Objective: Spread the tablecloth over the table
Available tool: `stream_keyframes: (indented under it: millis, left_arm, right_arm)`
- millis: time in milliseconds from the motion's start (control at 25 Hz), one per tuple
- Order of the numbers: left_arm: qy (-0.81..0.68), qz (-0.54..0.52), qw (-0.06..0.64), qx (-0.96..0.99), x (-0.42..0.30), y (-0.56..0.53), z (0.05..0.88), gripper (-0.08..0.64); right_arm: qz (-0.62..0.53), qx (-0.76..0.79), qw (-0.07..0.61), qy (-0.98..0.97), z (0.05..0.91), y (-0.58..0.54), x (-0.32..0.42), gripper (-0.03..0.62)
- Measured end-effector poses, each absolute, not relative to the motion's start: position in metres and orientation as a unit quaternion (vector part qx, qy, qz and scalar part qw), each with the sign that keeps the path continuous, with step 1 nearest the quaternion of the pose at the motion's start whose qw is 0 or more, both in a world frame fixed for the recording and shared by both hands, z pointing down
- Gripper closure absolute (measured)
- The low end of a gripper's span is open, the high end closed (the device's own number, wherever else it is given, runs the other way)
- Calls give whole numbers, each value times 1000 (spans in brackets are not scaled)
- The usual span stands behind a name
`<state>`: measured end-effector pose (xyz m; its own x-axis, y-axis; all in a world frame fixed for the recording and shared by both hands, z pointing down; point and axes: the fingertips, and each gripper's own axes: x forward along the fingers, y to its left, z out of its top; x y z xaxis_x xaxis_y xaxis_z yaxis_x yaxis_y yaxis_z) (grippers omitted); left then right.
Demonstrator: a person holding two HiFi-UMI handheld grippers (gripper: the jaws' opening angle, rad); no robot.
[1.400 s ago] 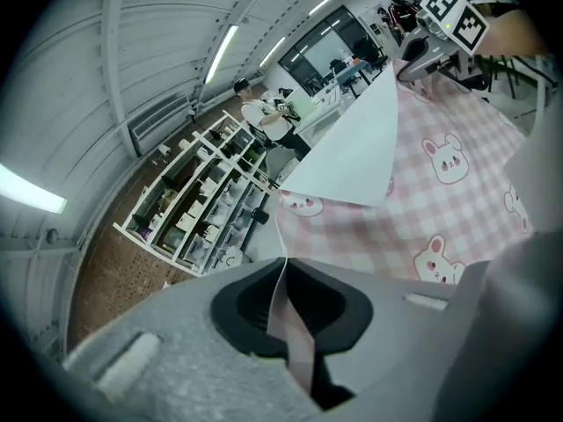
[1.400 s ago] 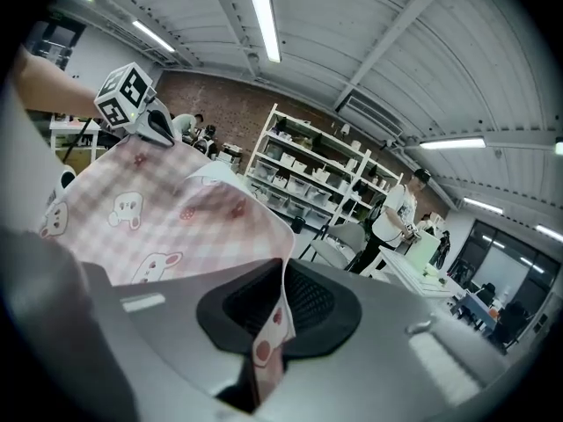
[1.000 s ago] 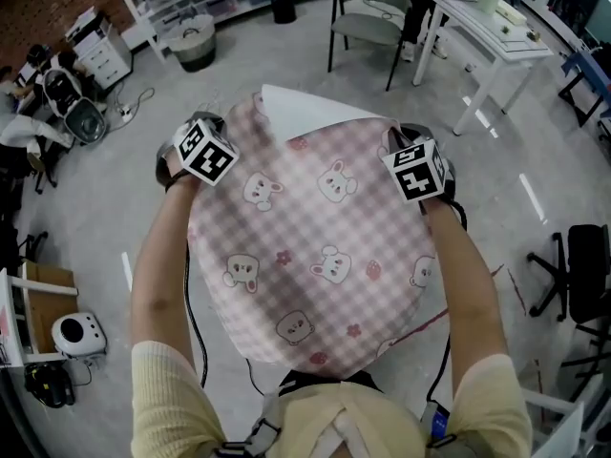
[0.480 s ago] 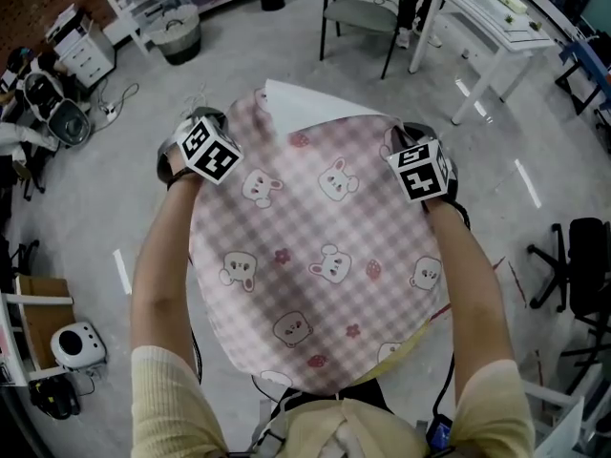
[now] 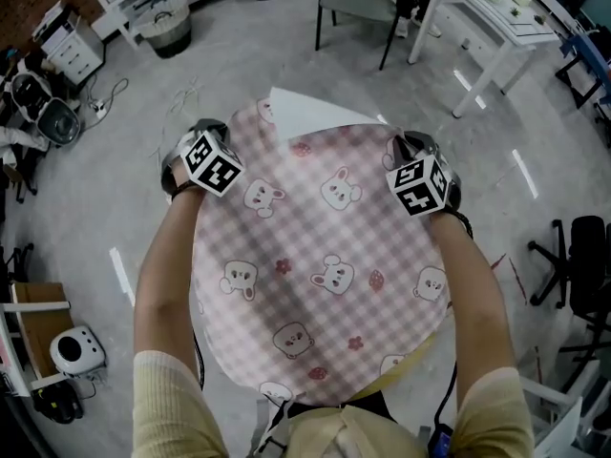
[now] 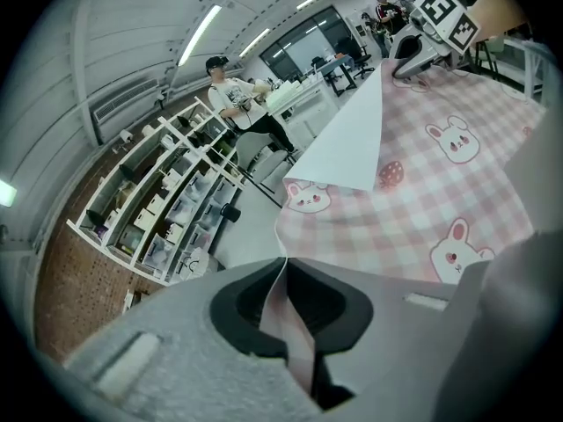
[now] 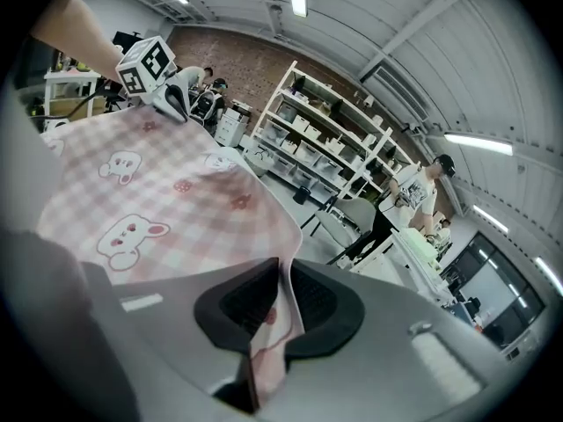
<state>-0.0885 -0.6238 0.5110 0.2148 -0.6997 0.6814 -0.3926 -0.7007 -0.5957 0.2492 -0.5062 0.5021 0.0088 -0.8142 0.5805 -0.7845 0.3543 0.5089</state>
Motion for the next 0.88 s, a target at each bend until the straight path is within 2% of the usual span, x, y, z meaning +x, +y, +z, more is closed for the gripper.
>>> stream_keyframes:
  millis: [600,720,880]
  left_arm:
    - [344,-525,138,-766,-92,-633,556,518]
    - [350,-528,157,-758,-92,-634,558,490]
    - [375,-519,162,-751,-98,-638,558,457]
  right_arm:
    - [30,597,418,-684,540,-518,273,503]
    - [40,611,409,-677,541,-515,282,522]
    - [50,609,405,-680,542,-507,285,451]
